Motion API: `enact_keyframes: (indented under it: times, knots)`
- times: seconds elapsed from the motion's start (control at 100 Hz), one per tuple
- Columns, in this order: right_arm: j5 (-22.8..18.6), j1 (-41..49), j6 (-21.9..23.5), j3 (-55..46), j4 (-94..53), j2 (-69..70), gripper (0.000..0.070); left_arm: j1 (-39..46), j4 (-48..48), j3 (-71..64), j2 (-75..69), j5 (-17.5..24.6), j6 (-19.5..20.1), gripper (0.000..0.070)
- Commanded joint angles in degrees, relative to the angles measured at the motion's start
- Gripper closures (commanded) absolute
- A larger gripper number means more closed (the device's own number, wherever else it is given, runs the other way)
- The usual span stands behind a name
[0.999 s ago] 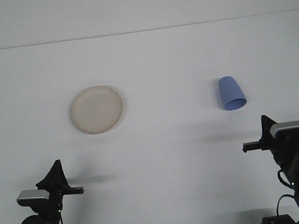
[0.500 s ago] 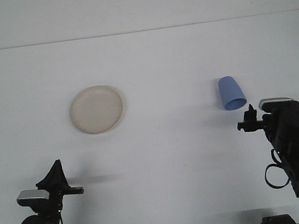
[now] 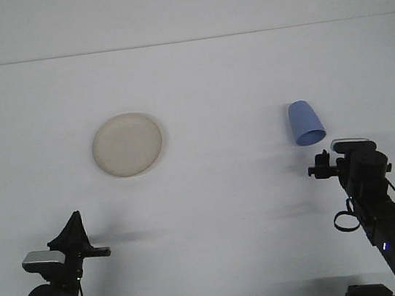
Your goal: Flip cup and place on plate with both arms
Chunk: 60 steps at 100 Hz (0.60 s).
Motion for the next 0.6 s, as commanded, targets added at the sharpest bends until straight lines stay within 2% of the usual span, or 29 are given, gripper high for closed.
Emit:
enact_keyframes:
  times: [0.0, 0.31, 0.59]
  knots:
    - [-1.7, -0.2, 0.8, 0.4, 4.5, 2.7, 0.021, 0.0, 0.6, -1.1, -0.1, 0.3, 0.4, 0.0688]
    - [-2.4, -0.9, -1.0, 0.5, 21.9, 15.5, 0.0211, 0.0, 0.6, -1.1, -0.1, 0.3, 0.4, 0.0688]
    - [-7.1, -3.7, -1.0, 2.1, 30.7, 24.6, 0.0211, 0.0, 0.6, -1.1, -0.1, 0.3, 0.4, 0.0688]
